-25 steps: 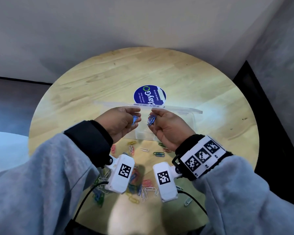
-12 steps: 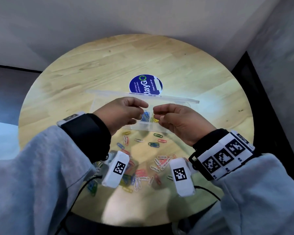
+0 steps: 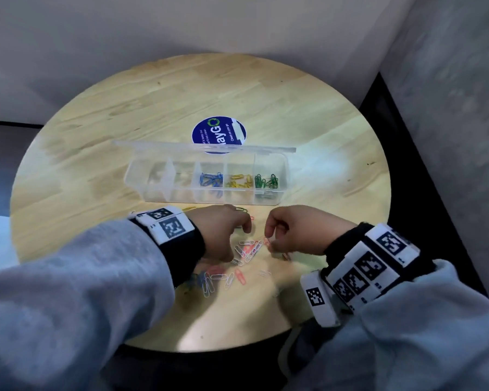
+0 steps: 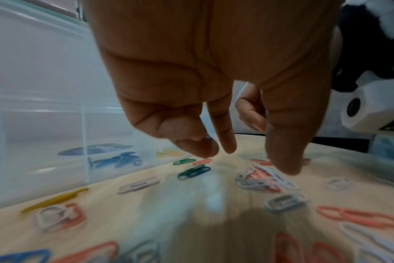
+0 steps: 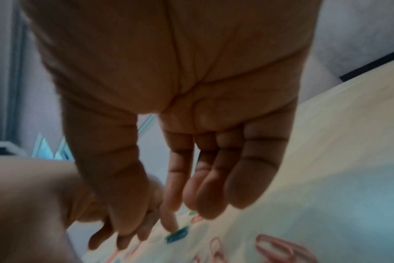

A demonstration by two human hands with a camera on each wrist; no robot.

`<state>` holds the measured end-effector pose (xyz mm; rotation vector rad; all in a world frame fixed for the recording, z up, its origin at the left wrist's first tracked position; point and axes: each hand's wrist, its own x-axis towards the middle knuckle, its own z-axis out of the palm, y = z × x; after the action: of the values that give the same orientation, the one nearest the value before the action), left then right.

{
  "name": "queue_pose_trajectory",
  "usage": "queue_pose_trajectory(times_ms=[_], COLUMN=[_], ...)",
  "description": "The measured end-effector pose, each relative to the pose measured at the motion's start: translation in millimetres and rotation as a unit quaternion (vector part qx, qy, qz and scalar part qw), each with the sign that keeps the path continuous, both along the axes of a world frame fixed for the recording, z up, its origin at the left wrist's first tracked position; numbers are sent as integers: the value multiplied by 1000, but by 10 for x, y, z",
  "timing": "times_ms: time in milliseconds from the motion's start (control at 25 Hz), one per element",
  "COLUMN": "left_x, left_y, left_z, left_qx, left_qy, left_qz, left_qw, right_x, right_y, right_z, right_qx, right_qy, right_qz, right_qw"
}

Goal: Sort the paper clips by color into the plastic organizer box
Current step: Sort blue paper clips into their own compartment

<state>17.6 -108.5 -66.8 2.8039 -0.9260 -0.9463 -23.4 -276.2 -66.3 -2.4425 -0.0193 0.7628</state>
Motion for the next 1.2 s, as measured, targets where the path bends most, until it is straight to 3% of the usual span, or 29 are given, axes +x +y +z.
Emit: queue_pose_trajectory(times_ms=[120,240,640,1000,1080,1200], left_x=[-69,-110,-49,56,102,121], left_y=[-64,-87,-27,74,125,178], left_z=[-77,-123,-188,-172,-139,-22], left_qx=[4,3,16,-5,-66,-208], left_qy=[-22,-17,-24,23,89,211], left_qz=[-10,-7,39,97,165,286], left_qw=[1000,1000,999,995,980,911], right_x=[-100,-119,-8,4,11,29], right_y=[96,154,254,277,263,235], right_z=[-56,-176,-234,-269,-270,-267], right_qx=[-71,-118,-154,-108,-112,-111], right_qy=[2,-32,-56,-57,-74,-87], right_qz=[62,67,114,153,143,137], right_qw=[996,990,980,981,981,980])
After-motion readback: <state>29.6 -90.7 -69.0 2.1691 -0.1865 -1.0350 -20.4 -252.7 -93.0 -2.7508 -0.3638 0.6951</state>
